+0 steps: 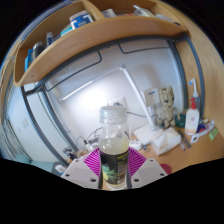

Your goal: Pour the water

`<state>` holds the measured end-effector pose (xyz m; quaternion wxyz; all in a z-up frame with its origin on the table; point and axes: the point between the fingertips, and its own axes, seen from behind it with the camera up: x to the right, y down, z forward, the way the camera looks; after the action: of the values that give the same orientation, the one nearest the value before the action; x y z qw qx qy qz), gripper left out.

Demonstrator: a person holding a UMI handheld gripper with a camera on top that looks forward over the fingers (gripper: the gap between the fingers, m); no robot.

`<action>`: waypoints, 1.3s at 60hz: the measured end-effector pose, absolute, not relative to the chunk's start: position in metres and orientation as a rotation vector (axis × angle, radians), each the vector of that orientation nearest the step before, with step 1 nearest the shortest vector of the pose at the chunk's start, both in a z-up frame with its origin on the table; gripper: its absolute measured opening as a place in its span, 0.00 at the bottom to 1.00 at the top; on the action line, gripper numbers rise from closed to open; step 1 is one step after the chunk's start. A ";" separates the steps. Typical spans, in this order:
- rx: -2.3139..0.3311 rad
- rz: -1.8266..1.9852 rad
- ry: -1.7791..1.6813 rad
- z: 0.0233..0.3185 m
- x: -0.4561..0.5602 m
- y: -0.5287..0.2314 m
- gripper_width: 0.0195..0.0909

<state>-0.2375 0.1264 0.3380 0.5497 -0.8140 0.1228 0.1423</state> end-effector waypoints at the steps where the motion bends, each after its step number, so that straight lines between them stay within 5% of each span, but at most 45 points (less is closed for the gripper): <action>1: -1.922 0.293 0.265 0.340 -0.227 0.126 0.17; 8: -1.885 0.093 0.164 0.326 -0.171 0.130 0.17; 22: -1.914 -0.035 0.157 0.240 -0.109 0.151 0.19; 40: -1.911 -0.022 0.159 0.175 -0.102 0.157 0.21; 56: -1.898 -0.075 0.092 0.174 -0.109 0.154 0.33; 64: -1.995 -0.091 0.064 0.156 -0.117 0.141 0.59; 78: -2.093 -0.133 0.048 0.166 -0.124 0.060 0.60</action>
<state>-0.1240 0.0596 0.1664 0.4987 -0.8648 0.0196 -0.0549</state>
